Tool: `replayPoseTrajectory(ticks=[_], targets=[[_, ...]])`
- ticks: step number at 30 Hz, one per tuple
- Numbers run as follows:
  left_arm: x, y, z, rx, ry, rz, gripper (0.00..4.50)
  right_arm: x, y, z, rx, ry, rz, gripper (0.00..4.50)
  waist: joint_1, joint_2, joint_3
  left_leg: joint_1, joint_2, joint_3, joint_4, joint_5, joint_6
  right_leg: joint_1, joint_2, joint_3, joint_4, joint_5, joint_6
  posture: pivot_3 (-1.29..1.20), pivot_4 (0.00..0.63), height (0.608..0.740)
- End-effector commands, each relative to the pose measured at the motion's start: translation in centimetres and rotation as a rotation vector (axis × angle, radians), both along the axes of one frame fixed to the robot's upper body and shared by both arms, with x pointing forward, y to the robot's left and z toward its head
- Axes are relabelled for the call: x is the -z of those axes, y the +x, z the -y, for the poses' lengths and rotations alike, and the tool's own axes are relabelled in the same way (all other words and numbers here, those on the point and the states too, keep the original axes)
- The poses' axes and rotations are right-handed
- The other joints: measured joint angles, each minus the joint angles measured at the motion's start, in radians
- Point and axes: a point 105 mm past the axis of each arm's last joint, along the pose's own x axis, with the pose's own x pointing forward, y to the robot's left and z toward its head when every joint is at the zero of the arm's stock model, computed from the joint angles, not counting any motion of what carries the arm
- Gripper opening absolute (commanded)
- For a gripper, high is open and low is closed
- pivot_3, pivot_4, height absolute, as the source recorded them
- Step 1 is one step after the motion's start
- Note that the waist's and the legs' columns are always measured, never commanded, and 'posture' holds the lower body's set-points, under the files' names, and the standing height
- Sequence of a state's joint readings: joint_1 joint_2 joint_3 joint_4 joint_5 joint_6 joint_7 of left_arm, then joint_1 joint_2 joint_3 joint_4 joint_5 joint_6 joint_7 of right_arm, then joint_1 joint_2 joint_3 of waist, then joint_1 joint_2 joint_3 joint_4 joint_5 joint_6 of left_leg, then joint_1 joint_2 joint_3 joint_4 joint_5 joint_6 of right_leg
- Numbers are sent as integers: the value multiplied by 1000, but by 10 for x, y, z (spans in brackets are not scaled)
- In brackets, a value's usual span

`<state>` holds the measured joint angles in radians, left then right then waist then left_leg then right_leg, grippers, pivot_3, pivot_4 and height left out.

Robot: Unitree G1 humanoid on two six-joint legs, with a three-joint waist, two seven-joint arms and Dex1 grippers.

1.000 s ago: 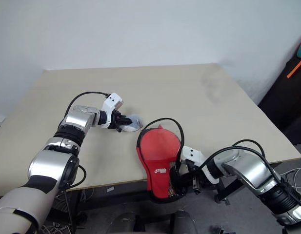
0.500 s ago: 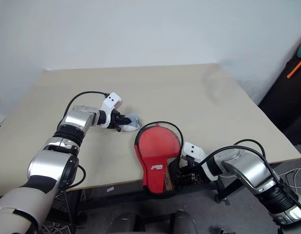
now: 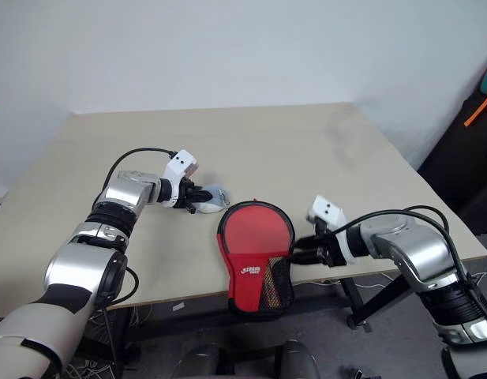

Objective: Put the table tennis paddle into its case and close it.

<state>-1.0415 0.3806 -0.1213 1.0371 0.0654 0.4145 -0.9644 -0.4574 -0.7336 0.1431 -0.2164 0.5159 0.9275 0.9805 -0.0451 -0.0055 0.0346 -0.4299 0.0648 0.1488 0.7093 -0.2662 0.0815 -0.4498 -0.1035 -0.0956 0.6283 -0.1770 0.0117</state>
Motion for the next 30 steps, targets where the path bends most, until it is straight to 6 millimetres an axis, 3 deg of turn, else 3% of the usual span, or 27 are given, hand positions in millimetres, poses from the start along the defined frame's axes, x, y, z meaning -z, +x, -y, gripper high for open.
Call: replayPoseTrajectory(ticks=[1, 3, 6, 10, 19, 30], targets=[[-9, 3, 0, 9, 17, 33, 684, -32, 17, -25, 75, 171, 111, 2055, 0, 0, 0, 0, 0, 1, 0, 0, 0, 0, 0, 0, 1, 0, 0, 0, 0, 724], [-10, 4, 1, 11, 20, 39, 684, -30, 19, -40, 99, 214, 93, 2055, 0, 0, 0, 0, 0, 2, 0, 0, -1, 0, 1, 0, 1, 0, 0, 0, 0, 724], [-10, 4, 3, 13, 19, 40, 684, -11, 27, -62, 165, 229, 62, 2055, 1, 0, 0, 0, 0, 4, 1, 0, -1, 0, 0, -1, 2, 0, 0, 0, 0, 724], [-12, 5, 4, 19, 21, 45, 684, 13, 29, -77, 210, 210, 27, 2055, 0, 1, 0, 0, 0, 5, 1, -1, -2, 0, 0, 0, 3, 0, 0, 0, 0, 724], [-15, 6, 5, 25, 21, 52, 684, 67, 38, -73, 304, 46, -25, 2055, -1, 1, 0, 0, 0, 6, 1, -1, -3, 0, 0, 0, 3, 0, 0, 0, 0, 724], [-22, 9, 13, 30, -4, 66, 684, 107, 15, -75, 281, -124, -177, 2055, -1, 1, -3, 2, 0, 5, 1, -3, -5, 3, 1, -1, 3, -1, 1, 0, 0, 724]])
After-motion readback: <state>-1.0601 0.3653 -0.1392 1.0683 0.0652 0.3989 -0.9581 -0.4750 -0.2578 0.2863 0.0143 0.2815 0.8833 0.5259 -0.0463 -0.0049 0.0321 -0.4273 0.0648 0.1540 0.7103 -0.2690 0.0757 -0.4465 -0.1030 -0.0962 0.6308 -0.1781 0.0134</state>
